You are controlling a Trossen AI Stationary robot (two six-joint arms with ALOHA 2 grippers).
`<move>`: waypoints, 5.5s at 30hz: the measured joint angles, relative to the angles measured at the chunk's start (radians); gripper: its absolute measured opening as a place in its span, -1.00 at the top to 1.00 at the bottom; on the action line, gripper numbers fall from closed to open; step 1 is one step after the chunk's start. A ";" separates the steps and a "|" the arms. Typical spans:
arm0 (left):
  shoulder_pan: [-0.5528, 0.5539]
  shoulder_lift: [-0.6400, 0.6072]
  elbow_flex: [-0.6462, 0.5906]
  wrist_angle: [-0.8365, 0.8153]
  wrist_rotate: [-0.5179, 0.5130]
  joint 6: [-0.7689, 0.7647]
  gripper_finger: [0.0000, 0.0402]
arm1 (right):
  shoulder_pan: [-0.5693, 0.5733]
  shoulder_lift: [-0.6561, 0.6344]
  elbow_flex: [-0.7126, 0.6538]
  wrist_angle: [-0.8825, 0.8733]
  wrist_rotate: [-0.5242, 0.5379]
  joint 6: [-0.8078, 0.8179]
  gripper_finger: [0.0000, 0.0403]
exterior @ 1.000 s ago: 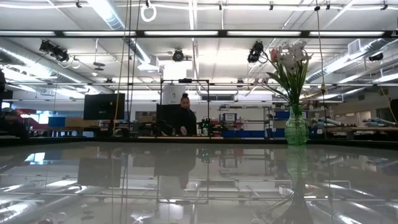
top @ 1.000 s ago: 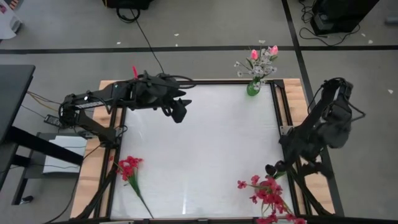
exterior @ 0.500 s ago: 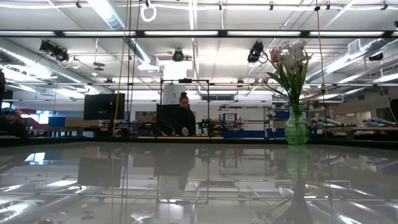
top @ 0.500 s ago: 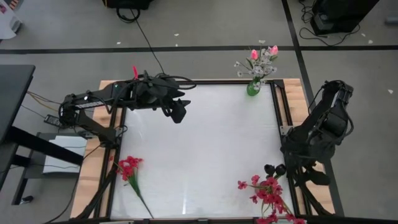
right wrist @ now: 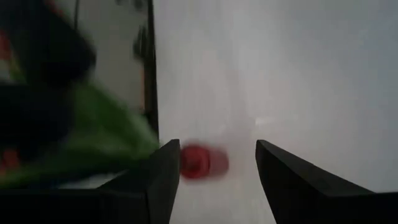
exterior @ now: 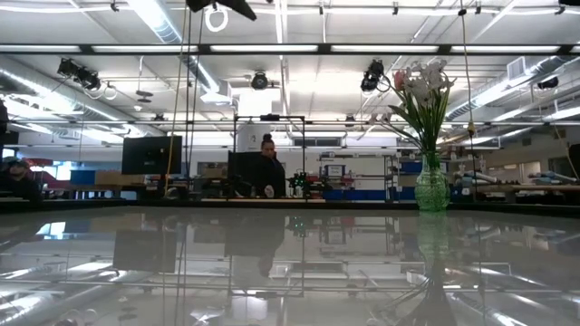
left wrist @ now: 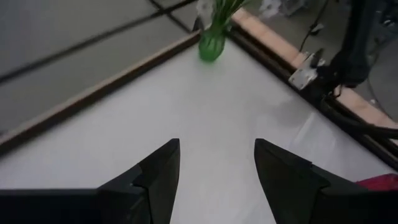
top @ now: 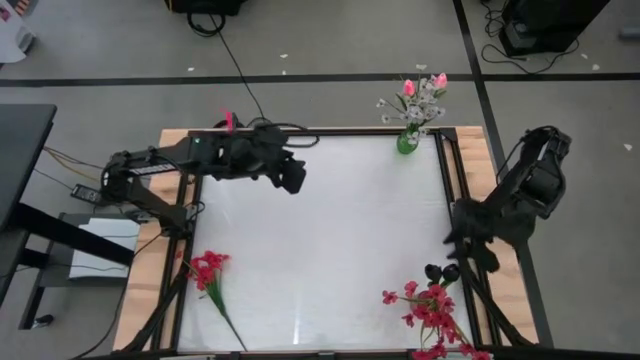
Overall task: Sort flowers into vase by color
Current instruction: Put the red flower into the red vase
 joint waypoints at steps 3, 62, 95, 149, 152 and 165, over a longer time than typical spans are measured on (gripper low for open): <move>-0.023 0.033 0.000 -0.043 -0.017 -0.082 -0.06 | -0.026 -0.040 0.000 0.023 0.106 0.041 -0.08; -0.938 0.210 -0.691 0.051 0.549 -1.571 -0.06 | -0.255 -0.131 0.000 0.420 0.283 -0.132 -0.08; -0.734 0.202 -0.583 0.185 0.142 -1.299 0.91 | -0.263 -0.109 0.000 0.504 0.162 -0.131 -0.07; 0.001 0.248 -0.163 1.060 0.498 0.407 0.91 | -0.716 0.200 0.000 0.937 0.115 -0.744 -0.18; -0.003 0.248 -0.163 1.057 0.509 0.411 0.91 | -0.742 0.221 0.000 0.971 0.096 -0.755 -0.13; -0.002 0.245 -0.163 1.025 0.462 0.455 0.64 | -0.765 0.199 -0.001 0.963 0.091 -0.815 0.91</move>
